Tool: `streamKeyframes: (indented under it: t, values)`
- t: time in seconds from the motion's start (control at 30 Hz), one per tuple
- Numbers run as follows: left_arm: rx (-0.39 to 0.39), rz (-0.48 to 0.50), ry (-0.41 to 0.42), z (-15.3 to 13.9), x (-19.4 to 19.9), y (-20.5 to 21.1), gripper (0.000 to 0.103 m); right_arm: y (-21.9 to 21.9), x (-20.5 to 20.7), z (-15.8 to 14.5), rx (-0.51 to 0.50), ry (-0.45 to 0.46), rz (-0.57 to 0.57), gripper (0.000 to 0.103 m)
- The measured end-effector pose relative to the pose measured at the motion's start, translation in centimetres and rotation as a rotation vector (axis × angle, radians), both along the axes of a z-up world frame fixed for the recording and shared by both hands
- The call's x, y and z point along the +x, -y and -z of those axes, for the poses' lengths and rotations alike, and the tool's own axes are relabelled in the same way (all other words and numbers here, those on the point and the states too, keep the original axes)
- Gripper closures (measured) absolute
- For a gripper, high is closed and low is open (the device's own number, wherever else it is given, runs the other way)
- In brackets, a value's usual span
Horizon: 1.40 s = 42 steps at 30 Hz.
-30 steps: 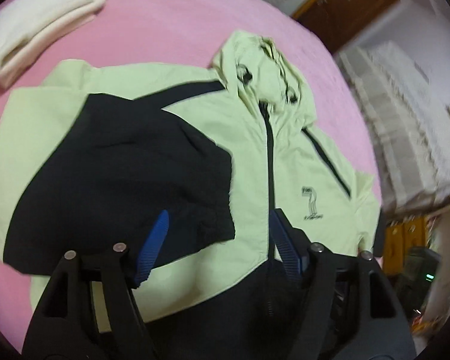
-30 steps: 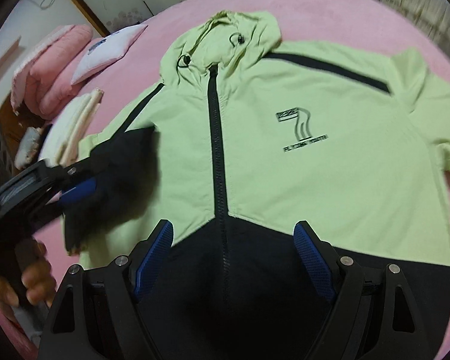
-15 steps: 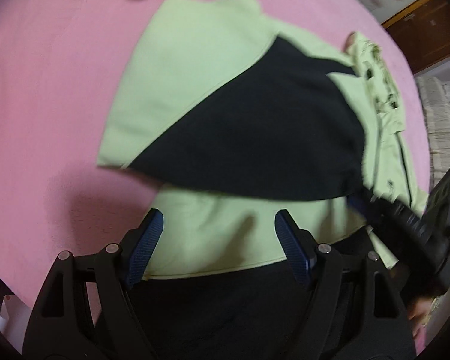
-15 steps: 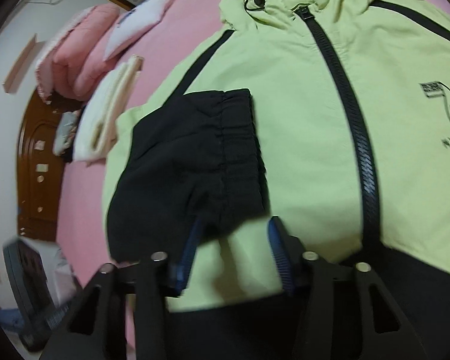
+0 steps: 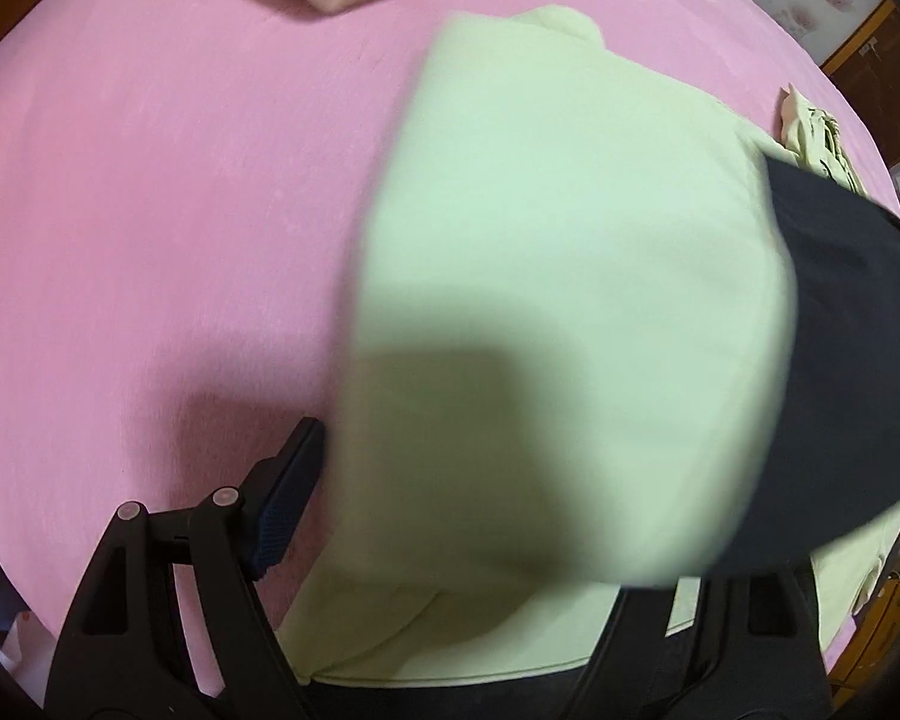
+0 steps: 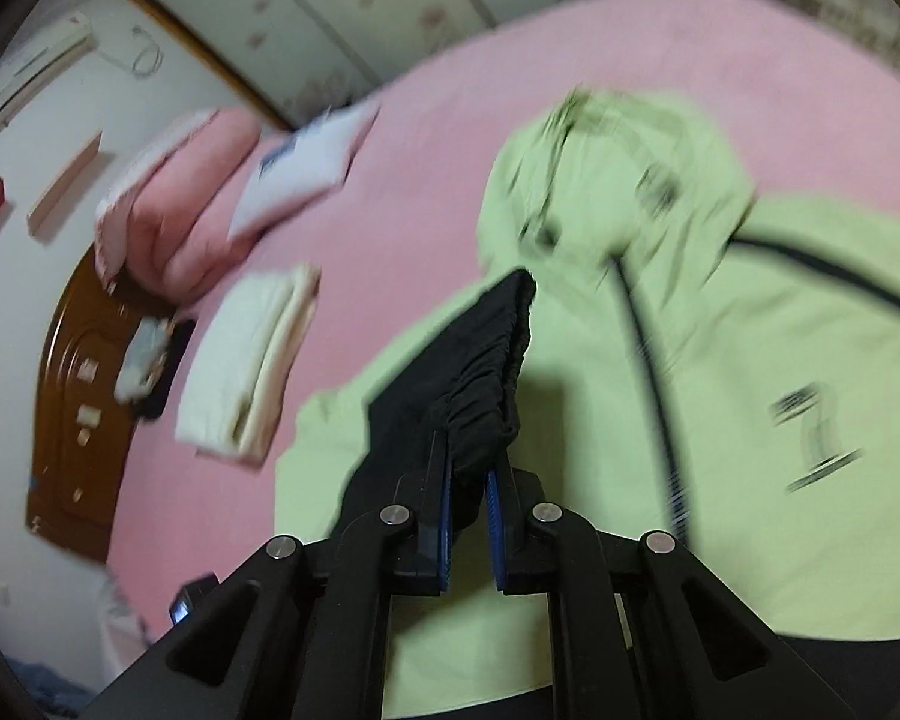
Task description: Fold large clothes
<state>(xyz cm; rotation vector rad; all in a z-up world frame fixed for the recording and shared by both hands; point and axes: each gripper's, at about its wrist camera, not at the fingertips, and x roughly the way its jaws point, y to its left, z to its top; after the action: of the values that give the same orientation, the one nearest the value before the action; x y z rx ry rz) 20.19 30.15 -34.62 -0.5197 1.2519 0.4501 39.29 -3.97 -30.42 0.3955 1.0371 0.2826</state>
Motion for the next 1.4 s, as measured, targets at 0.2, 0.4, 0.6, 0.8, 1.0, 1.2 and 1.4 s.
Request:
streamKeyframes:
  t: [0.2,0.4,0.6,0.8,1.0,1.2,1.4]
  values:
    - [0.01,0.011,0.004,-0.1,-1.1,0.0,0.029,7.7,-2.3,-5.0,-0.167,0.11,0.137,0.094]
    - [0.044,0.033,-0.004,0.2,-1.7,0.8,0.032,15.0,-3.9,-2.5,-0.293,0.013,0.258,0.094]
    - [0.063,0.029,-0.006,0.2,-2.3,1.5,0.032,18.3,-5.2,4.7,-0.358,-0.166,0.321,0.093]
    - [0.087,0.042,-0.028,-1.0,-1.3,1.6,0.034,17.5,-6.7,9.9,-0.501,-0.206,0.319,0.091]
    - [0.109,0.07,-0.042,-2.8,-2.6,2.9,0.04,16.6,-6.5,9.5,-0.635,-0.205,0.349,0.058]
    - [0.177,0.131,0.076,-8.5,-5.8,5.6,0.045,17.2,-8.9,3.9,-0.657,-0.107,0.405,0.055]
    - [0.05,0.316,0.22,-11.2,-1.2,10.3,0.059,13.6,-8.9,3.8,-0.346,-0.078,0.16,0.089]
